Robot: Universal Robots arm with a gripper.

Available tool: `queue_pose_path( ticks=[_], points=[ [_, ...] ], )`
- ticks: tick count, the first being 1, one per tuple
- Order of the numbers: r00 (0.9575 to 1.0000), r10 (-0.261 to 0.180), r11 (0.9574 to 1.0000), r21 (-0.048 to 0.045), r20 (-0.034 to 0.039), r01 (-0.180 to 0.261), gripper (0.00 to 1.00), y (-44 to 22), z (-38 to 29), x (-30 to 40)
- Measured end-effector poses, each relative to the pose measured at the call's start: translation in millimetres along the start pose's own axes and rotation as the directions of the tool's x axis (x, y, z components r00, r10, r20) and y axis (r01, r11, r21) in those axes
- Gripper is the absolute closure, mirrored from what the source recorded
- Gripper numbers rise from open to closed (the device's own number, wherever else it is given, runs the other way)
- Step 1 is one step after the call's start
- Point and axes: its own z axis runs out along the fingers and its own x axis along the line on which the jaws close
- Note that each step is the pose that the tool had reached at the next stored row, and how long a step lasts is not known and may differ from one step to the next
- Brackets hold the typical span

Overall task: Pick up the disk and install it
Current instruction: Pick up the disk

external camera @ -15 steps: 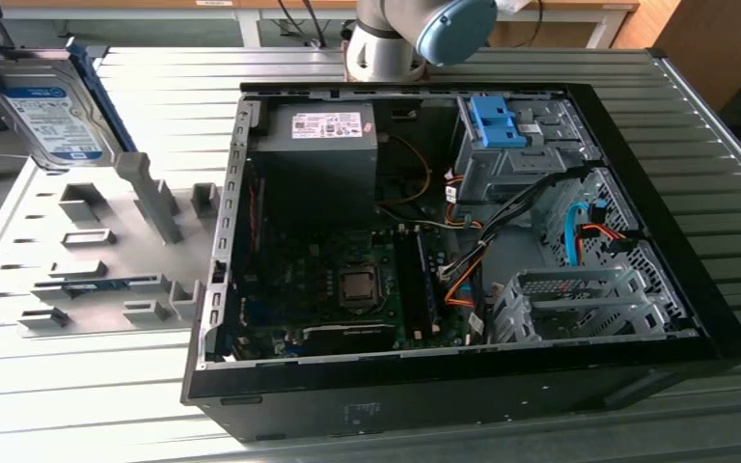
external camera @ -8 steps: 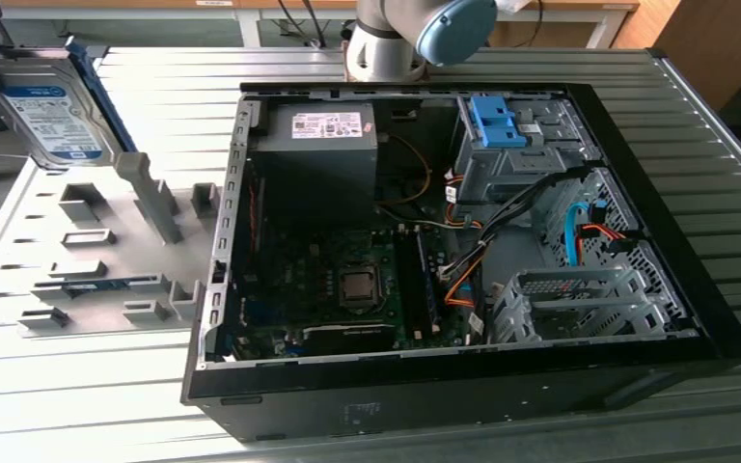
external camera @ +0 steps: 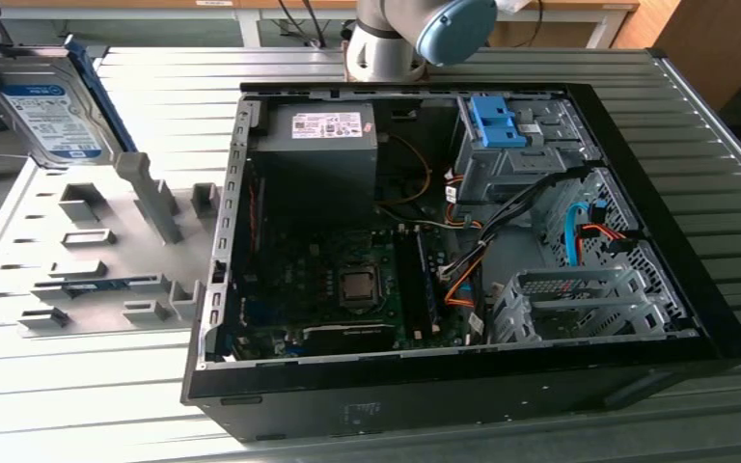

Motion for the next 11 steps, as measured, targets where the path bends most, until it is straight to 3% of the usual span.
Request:
queue_pose_path(
  ticks=[11],
  points=[
    [1.0000, 0.000, 1.0000, -0.0001, -0.0001, 0.000, 0.64, 0.0, -1.6, 0.0]
  ],
)
